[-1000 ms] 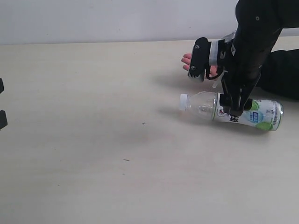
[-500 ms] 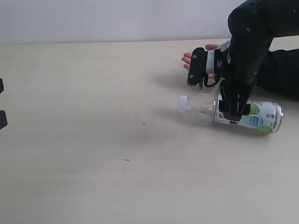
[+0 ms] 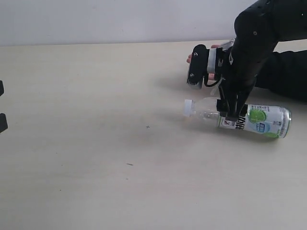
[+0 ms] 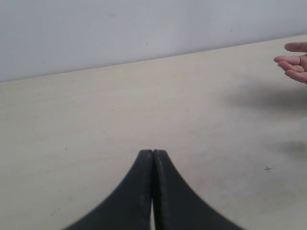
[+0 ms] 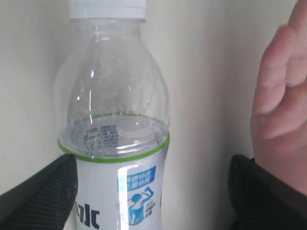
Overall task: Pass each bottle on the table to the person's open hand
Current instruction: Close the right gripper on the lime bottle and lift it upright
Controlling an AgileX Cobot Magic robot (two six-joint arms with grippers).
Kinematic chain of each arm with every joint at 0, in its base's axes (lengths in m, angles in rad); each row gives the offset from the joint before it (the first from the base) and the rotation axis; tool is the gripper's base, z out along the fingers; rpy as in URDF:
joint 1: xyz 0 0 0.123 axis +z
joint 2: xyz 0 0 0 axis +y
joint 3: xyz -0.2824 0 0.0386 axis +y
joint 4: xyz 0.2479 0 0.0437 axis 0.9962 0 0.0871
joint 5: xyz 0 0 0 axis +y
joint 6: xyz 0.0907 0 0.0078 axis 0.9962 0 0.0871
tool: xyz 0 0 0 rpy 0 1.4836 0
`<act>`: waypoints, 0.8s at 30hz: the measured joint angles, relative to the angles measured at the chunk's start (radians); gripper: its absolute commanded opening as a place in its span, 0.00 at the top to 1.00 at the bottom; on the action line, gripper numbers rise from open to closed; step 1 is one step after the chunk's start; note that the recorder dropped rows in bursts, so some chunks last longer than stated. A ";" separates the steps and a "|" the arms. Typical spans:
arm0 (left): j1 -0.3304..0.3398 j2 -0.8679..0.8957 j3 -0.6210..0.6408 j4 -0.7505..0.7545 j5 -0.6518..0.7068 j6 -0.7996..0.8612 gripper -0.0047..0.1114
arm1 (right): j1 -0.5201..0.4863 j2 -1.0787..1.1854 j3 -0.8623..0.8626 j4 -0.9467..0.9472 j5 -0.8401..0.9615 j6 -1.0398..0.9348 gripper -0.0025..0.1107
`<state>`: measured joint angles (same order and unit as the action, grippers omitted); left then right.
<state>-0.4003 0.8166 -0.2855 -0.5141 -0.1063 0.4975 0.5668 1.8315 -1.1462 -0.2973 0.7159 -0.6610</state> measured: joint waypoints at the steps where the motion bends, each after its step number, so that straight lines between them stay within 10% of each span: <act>1: 0.000 0.000 0.000 0.000 0.000 0.000 0.96 | 0.000 0.004 0.000 0.007 -0.002 0.000 0.27; 15: 0.000 0.000 0.000 0.000 0.000 0.000 0.96 | 0.000 0.153 0.000 0.015 -0.050 0.000 0.27; 22: 0.000 0.000 0.000 0.000 0.000 0.000 0.96 | 0.000 0.162 0.000 0.013 -0.056 0.075 0.97; 24: 0.000 0.000 0.000 0.000 0.000 0.000 0.96 | 0.000 0.146 0.000 0.013 -0.054 0.093 0.98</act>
<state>-0.4003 0.8166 -0.2855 -0.5141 -0.1063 0.4975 0.5668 1.9772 -1.1462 -0.2845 0.6617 -0.5684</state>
